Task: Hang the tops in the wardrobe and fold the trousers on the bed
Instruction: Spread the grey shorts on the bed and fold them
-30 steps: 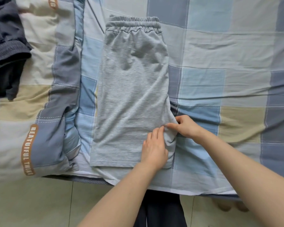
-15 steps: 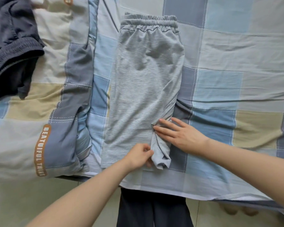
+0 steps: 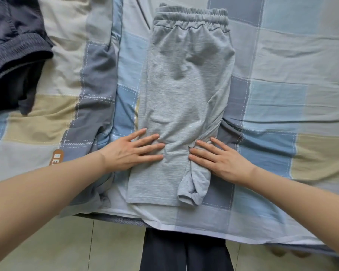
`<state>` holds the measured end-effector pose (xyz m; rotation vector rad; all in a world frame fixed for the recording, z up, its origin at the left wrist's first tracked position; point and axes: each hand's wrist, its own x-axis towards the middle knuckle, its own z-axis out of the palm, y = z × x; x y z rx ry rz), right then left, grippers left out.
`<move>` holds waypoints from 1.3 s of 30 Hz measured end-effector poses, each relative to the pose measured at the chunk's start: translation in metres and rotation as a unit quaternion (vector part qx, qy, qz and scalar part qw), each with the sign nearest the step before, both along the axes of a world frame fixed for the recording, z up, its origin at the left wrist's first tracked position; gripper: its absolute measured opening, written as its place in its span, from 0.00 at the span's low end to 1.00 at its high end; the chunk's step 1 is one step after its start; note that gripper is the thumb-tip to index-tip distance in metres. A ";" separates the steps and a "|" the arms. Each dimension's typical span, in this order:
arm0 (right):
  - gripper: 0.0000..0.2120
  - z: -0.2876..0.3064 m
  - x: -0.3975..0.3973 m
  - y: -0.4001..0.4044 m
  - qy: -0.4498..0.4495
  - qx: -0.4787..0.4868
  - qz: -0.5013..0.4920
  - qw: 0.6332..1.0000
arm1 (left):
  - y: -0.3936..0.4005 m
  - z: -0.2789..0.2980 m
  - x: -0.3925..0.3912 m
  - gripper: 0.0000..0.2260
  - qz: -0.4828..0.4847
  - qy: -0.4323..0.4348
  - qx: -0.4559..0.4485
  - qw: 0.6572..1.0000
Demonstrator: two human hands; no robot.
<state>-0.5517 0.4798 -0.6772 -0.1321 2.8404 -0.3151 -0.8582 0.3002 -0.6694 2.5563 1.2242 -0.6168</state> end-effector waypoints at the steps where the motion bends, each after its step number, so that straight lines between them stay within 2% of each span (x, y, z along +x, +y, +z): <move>1: 0.23 0.001 0.000 0.001 -0.003 -0.008 -0.004 1.000 | 0.002 -0.002 0.001 0.32 0.008 -0.010 0.011 1.000; 4: 0.23 0.006 0.003 0.006 -0.014 -0.026 -0.003 1.000 | -0.002 0.003 0.005 0.28 0.053 -0.063 -0.007 0.997; 6: 0.23 0.011 0.009 0.008 -0.038 -0.050 -0.008 0.998 | -0.006 0.010 0.010 0.31 0.096 -0.106 -0.045 0.989; 7: 0.22 0.012 0.012 0.009 -0.057 -0.091 -0.026 0.994 | -0.007 0.013 0.015 0.34 0.140 -0.132 -0.089 0.977; 8: 0.22 0.015 0.015 0.009 -0.093 -0.163 -0.065 0.980 | -0.007 0.018 0.020 0.36 0.217 -0.186 -0.158 0.945; 9: 0.21 0.020 0.016 0.009 -0.135 -0.262 -0.135 0.946 | -0.004 0.025 0.025 0.34 0.339 -0.269 -0.231 0.871; 10: 0.20 0.025 0.014 0.012 -0.156 -0.371 -0.238 0.884 | 0.005 0.032 0.027 0.29 0.468 -0.355 -0.275 0.761; 11: 0.17 0.031 0.010 0.014 -0.157 -0.475 -0.361 0.787 | 0.012 0.037 0.025 0.22 0.571 -0.424 -0.282 0.644; 12: 0.14 0.036 0.003 0.019 -0.143 -0.552 -0.474 0.671 | 0.021 0.041 0.020 0.15 0.646 -0.467 -0.270 0.540; 13: 0.13 0.039 -0.003 0.026 -0.139 -0.598 -0.559 0.557 | 0.029 0.040 0.013 0.11 0.696 -0.488 -0.258 0.460; 14: 0.14 0.040 -0.009 0.034 -0.140 -0.622 -0.612 0.468 | 0.036 0.038 0.007 0.08 0.733 -0.492 -0.244 0.402; 15: 0.14 0.040 -0.013 0.041 -0.141 -0.627 -0.644 0.414 | 0.044 0.035 0.002 0.06 0.762 -0.485 -0.231 0.361; 16: 0.13 0.039 -0.017 0.047 -0.142 -0.620 -0.666 0.389 | 0.051 0.033 0.001 0.06 0.785 -0.479 -0.224 0.323; 18: 0.13 0.037 -0.025 0.051 -0.148 -0.591 -0.697 0.379 | 0.062 0.027 0.004 0.12 0.809 -0.468 -0.226 0.276; 20: 0.13 0.034 -0.030 0.048 -0.157 -0.563 -0.710 0.393 | 0.060 0.019 0.008 0.13 0.812 -0.454 -0.219 0.295; 23: 0.14 0.031 -0.024 0.042 -0.133 -0.555 -0.710 0.413 | 0.049 0.018 0.013 0.10 0.793 -0.432 -0.188 0.385; 24: 0.14 0.030 -0.021 0.040 -0.114 -0.559 -0.708 0.417 | 0.044 0.018 0.014 0.07 0.790 -0.430 -0.179 0.399; 25: 0.14 0.030 -0.016 0.039 -0.093 -0.566 -0.702 0.421 | 0.040 0.018 0.015 0.05 0.789 -0.431 -0.178 0.401; 29: 0.13 0.033 -0.007 0.036 -0.060 -0.578 -0.680 0.447 | 0.027 0.019 0.015 0.02 0.790 -0.452 -0.209 0.358; 30: 0.11 0.034 -0.006 0.037 -0.068 -0.561 -0.678 0.470 | 0.026 0.020 0.015 0.02 0.796 -0.447 -0.211 0.348; 31: 0.08 0.036 -0.006 0.039 -0.074 -0.522 -0.676 0.514 | 0.026 0.021 0.015 0.03 0.807 -0.438 -0.206 0.339; 32: 0.09 0.039 -0.005 0.044 -0.070 -0.454 -0.669 0.585 | 0.028 0.021 0.016 0.06 0.820 -0.426 -0.193 0.330; 33: 0.15 0.041 -0.003 0.049 -0.051 -0.358 -0.640 0.678 | 0.029 0.022 0.016 0.11 0.830 -0.413 -0.174 0.333; 34: 0.22 0.045 -0.003 0.057 -0.023 -0.236 -0.585 0.776 | 0.032 0.024 0.015 0.17 0.831 -0.397 -0.144 0.362; 35: 0.27 0.050 -0.004 0.065 0.015 -0.120 -0.501 0.857 | 0.032 0.027 0.013 0.22 0.817 -0.365 -0.100 0.436; 36: 0.29 0.055 -0.008 0.072 0.055 -0.035 -0.403 0.913 | 0.034 0.028 0.010 0.27 0.775 -0.316 -0.048 0.545; 38: 0.27 0.059 -0.014 0.080 0.079 0.056 -0.207 0.974 | 0.039 0.033 -0.002 0.35 0.591 -0.199 0.058 0.779; 39: 0.28 0.057 -0.016 0.080 0.064 0.079 -0.128 0.987 | 0.044 0.032 -0.010 0.37 0.465 -0.144 0.099 0.868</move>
